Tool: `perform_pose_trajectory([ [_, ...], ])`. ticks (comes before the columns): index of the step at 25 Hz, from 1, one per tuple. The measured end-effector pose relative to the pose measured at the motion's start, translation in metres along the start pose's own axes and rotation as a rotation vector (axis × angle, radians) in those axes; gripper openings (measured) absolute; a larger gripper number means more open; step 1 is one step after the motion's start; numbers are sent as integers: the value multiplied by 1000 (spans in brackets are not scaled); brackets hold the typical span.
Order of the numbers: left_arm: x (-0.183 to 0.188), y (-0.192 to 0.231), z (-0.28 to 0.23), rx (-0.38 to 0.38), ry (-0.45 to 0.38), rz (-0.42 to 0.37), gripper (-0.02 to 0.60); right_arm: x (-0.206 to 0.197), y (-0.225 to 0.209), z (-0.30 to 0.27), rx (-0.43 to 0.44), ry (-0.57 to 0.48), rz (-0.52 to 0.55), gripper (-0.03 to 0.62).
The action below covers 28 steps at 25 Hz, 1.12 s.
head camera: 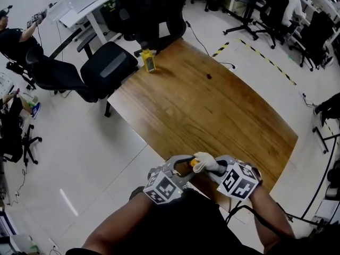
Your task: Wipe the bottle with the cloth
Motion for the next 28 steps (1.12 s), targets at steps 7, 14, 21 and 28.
perform_pose_trajectory([
  [7, -16, 12, 2, -111, 3, -56, 162, -27, 1, 12, -101, -4, -295, 75],
  [14, -15, 50, 48, -234, -79, -41, 186, -29, 45, 49, -324, -381, -782, 75],
  [21, -25, 77, 117, -274, -112, 160, 17, -6, 151, 53, -504, -1005, -1102, 75],
  [28, -24, 68, 153, -245, -54, 304, 17, -15, 222, 34, -598, -1088, -1262, 75],
])
Point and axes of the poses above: the fingertips, and each gripper's own axes: z backward along the fingers, y to its left, x out of its top, the point moved 8 cm from there along z, backward along the fingers, and after that the axes turned 9 degrees about -z, right-handed, at the moved point
